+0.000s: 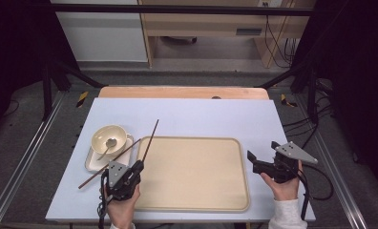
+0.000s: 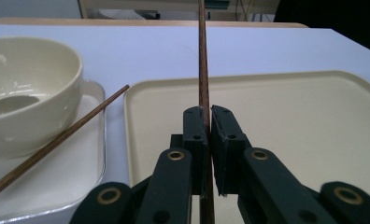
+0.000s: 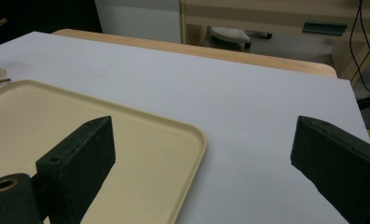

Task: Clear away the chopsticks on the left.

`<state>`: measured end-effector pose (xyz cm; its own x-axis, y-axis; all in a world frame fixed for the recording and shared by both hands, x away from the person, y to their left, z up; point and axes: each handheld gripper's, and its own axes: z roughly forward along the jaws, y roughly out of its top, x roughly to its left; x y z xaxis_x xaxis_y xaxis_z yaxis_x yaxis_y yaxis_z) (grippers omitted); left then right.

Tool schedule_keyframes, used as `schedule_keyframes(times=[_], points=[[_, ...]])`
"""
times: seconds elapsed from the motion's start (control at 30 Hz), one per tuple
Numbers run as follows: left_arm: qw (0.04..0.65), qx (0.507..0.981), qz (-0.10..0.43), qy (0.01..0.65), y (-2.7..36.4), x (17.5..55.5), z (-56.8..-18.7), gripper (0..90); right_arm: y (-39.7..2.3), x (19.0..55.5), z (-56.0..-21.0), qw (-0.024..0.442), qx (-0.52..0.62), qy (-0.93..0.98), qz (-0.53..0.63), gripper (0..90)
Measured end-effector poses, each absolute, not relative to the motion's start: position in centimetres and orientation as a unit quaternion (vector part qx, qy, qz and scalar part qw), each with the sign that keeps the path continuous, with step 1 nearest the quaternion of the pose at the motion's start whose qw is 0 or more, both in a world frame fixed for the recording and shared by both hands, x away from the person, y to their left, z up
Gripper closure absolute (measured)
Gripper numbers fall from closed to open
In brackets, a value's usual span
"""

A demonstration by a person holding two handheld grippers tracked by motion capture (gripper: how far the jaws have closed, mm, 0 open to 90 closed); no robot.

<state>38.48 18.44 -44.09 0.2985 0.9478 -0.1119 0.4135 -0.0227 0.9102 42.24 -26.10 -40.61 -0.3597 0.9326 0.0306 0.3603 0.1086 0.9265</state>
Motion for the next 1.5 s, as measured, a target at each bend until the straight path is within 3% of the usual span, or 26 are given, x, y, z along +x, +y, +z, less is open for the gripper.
schedule_keyframes(times=[0.27,1.5], points=[[0.46,0.639,0.281,0.549,18.1,38.4,-45.4,84.9,-26.1,42.3,-40.7,0.304,0.477,0.68,0.467,7.0],[0.376,0.663,0.263,0.592,17.7,38.9,-48.7,84.9,-26.1,42.4,-40.8,0.303,0.479,0.682,0.463,7.1]])
